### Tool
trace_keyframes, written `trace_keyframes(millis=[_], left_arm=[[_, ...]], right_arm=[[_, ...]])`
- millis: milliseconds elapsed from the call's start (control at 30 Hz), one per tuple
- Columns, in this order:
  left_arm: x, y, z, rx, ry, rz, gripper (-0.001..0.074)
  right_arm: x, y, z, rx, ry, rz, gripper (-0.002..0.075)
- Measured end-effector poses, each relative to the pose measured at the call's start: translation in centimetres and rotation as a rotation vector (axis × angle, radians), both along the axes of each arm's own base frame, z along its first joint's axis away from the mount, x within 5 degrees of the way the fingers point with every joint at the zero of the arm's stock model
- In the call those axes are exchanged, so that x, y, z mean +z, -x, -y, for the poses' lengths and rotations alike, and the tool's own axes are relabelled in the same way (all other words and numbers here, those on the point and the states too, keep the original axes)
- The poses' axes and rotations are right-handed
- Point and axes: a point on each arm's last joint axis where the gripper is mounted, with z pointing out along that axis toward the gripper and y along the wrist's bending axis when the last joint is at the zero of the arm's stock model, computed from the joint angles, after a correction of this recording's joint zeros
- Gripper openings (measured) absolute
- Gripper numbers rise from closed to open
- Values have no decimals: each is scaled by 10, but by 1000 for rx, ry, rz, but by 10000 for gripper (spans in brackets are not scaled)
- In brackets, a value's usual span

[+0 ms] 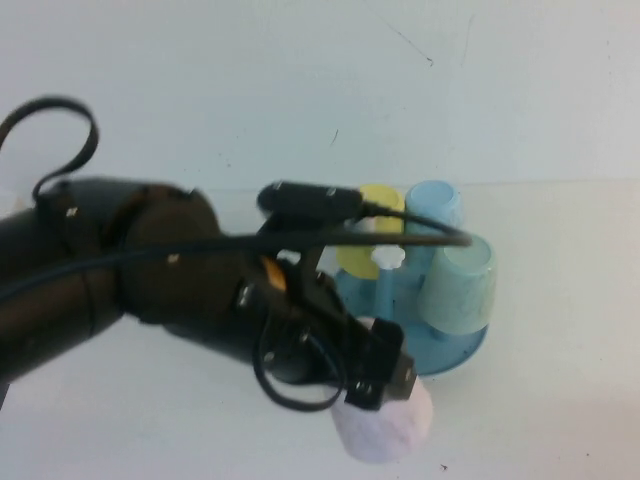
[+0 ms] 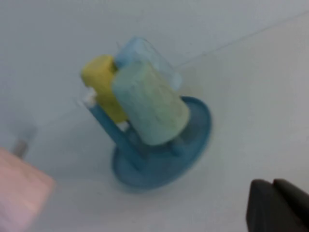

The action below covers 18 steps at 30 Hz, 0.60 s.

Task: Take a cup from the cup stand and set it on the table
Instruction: Hand over the cup

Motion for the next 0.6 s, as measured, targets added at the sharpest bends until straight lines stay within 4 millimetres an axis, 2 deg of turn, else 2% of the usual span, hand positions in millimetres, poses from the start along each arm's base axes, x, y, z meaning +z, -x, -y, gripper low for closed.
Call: trace_keyframes(millis=[67,167,300,467,600], left_arm=[[-13,11,-6,47,57,-47,571],[-34,22,-14,144,138,-190,571],[-52,19,-27,273,263,-337,571],[-43,6,-41,324,539,-423,571],[-24,-8,-53,329,785,-441,571]], right_arm=[[4,0,-3,6,-142,5,-2],[9,-1,-2,-27,-222,39,-2],[17,-5,8,-132,-256,133,-1],[19,-5,10,-150,-234,160,-2],[12,-2,-1,7,-7,133,-2]])
